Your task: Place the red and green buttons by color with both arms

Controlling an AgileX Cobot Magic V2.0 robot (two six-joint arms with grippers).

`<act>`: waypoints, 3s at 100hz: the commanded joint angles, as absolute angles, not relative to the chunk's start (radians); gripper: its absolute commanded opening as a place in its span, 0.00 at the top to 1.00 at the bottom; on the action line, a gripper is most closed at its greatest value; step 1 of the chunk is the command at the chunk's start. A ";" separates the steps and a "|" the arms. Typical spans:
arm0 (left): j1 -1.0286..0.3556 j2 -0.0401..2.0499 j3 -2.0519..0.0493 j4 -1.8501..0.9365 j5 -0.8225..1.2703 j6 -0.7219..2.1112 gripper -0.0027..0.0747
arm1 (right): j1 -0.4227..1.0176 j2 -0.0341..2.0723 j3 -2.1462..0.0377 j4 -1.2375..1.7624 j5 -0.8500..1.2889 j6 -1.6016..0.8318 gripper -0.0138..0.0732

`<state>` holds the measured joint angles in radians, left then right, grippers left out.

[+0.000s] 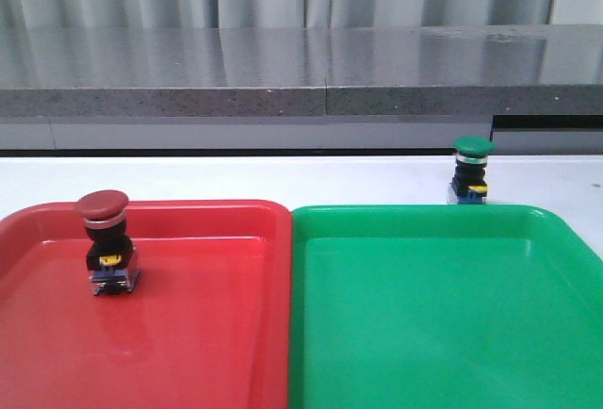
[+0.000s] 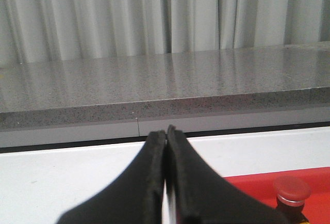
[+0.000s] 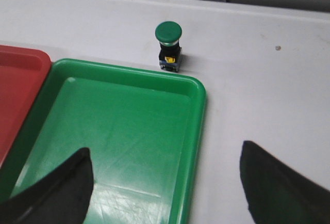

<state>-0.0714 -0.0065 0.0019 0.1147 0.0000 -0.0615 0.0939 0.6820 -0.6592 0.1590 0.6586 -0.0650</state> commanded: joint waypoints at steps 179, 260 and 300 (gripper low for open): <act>-0.069 -0.037 0.043 0.114 -0.073 -0.072 0.99 | 0.121 1.869 -1.396 0.161 0.556 -0.078 0.16; -0.069 -0.037 0.043 0.114 -0.073 -0.072 0.99 | 0.129 1.788 -1.463 0.162 0.703 -0.078 0.61; -0.069 -0.037 0.043 0.114 -0.073 -0.072 0.99 | 0.244 1.630 -1.396 0.158 0.770 -0.072 0.61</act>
